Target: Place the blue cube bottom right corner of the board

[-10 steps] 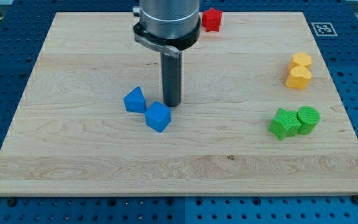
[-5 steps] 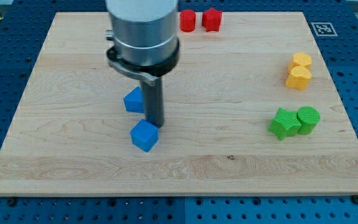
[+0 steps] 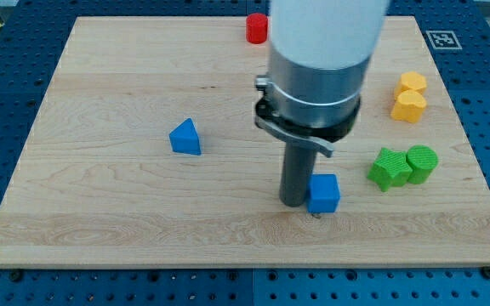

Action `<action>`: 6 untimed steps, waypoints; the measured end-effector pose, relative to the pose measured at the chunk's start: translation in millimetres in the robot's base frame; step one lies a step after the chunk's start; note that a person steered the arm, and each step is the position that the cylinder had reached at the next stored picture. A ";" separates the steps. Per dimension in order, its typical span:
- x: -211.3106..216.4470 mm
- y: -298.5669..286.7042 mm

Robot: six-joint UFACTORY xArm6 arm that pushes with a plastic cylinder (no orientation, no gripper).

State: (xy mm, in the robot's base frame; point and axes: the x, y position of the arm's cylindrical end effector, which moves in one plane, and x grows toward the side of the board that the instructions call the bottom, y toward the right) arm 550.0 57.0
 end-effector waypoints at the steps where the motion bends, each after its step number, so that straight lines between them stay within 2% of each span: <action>1: -7.8 -7.6; 2: -15.7 22.9; 3: 8.0 93.4; 4: 13.6 109.6; 6: 26.7 41.9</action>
State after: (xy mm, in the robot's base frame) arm 576.7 99.0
